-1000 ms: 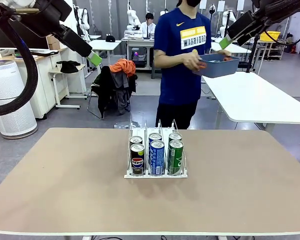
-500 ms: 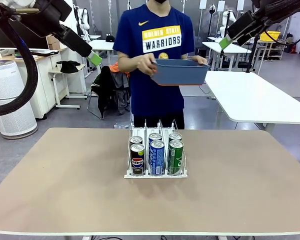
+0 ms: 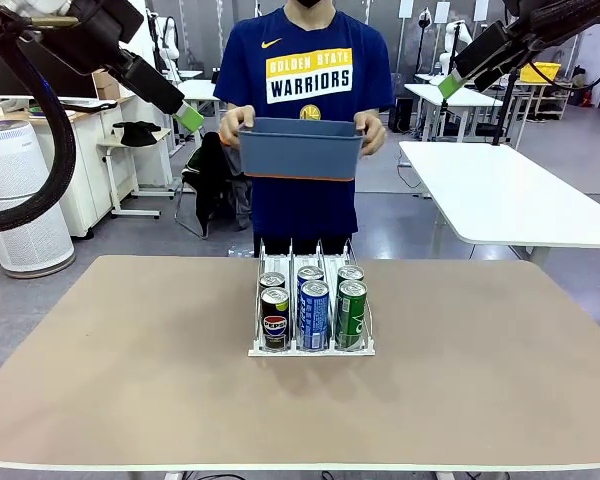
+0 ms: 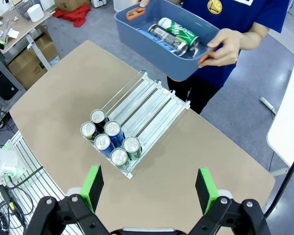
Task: Fill the beverage cans into the dispenser.
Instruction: Pick up the Sprite handed by the human.
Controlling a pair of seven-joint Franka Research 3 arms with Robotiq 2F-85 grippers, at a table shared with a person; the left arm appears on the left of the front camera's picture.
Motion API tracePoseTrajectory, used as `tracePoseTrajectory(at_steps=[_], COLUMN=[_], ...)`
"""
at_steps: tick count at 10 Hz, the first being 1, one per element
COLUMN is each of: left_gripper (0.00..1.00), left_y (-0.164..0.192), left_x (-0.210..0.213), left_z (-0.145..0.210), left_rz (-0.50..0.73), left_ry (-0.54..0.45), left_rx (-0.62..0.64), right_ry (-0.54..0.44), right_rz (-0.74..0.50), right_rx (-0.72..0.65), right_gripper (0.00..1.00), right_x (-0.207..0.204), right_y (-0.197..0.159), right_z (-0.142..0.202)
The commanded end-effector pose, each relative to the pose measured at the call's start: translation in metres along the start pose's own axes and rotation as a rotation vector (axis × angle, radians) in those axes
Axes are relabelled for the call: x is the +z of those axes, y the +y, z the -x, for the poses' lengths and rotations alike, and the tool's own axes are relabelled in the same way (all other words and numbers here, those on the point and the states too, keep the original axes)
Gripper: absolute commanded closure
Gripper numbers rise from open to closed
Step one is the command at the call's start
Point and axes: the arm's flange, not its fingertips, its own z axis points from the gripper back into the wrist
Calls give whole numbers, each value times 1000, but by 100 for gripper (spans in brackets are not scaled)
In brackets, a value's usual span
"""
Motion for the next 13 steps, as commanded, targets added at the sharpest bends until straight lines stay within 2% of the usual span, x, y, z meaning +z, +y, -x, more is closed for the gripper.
tracePoseTrajectory(at_steps=[1, 13], left_gripper=[0, 0], left_y=[1, 1], left_x=[0, 0], left_z=[0, 0], left_rz=[-5, -5], left_ry=[-5, -5], left_rx=[8, 8], right_ry=[0, 0], right_rz=[-5, -5], right_rx=[-3, -3], right_gripper=[0, 0], right_x=[-1, -1], right_y=[1, 1], right_z=[1, 1])
